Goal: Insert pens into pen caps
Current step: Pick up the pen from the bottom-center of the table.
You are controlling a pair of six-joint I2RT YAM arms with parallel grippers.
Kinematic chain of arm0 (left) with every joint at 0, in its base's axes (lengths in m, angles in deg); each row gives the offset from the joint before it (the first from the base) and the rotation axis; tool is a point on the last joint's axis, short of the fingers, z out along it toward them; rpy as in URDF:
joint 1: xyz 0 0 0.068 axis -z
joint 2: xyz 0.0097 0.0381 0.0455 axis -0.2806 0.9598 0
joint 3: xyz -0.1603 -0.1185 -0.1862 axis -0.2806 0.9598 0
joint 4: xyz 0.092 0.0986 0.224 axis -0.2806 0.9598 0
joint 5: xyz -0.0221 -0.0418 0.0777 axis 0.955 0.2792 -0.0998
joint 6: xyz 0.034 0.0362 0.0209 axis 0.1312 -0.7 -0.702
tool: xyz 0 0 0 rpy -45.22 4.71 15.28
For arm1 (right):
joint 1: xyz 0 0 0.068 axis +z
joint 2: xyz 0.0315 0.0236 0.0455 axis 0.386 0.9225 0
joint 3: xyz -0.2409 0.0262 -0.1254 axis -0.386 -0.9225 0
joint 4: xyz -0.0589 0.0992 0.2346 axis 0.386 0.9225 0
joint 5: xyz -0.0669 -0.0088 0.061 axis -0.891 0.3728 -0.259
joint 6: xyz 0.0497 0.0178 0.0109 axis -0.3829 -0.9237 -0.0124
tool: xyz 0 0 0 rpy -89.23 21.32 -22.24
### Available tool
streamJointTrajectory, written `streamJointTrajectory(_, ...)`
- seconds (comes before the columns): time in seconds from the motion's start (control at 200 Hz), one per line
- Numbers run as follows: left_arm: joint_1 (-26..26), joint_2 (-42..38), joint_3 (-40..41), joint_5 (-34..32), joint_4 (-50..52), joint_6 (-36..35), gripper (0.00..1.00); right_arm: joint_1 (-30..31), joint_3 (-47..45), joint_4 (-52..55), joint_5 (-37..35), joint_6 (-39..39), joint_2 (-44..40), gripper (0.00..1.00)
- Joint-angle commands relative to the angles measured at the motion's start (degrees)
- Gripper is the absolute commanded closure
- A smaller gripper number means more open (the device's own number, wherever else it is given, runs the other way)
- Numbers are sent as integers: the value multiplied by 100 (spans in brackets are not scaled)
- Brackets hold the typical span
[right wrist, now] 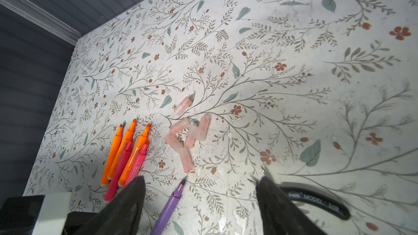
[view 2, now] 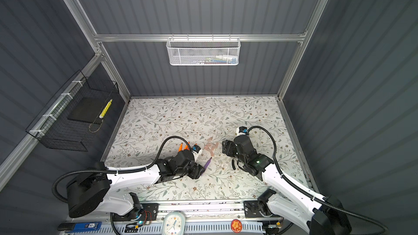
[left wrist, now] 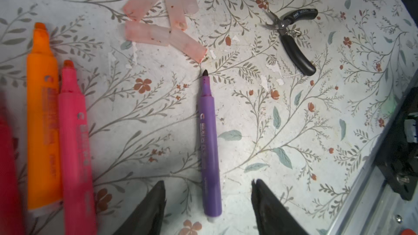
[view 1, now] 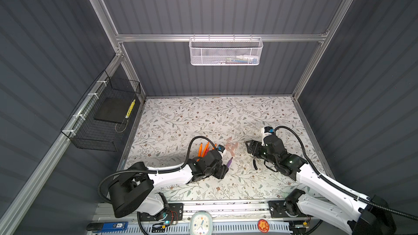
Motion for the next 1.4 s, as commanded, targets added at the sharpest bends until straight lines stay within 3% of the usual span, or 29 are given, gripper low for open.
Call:
streamJointTrajectory(0.0,152,245,-362,-355,151,-93,37,-3,104,230,-190,105,35,21)
streamJointTrajectory(0.29,400,972,-1049,-927,881,-167,47,-11,58,260,-272,92,9,20)
streamJointTrajectory(0.755,586,1531,-1384,-1103,1495,-93,56,-16,-42,251,-390,46,-66,20)
streamJointTrajectory(0.855,606,1623,-1446,-1212,1645,-45,62,-12,-61,247,-395,29,-103,20)
streamJointTrajectory(1.02,623,1595,-1444,-1370,1777,8,72,-16,-108,244,-415,-11,-206,20)
streamJointTrajectory(1.396,579,1211,-1226,-1590,1623,24,80,58,-643,-281,-201,-584,-895,18)
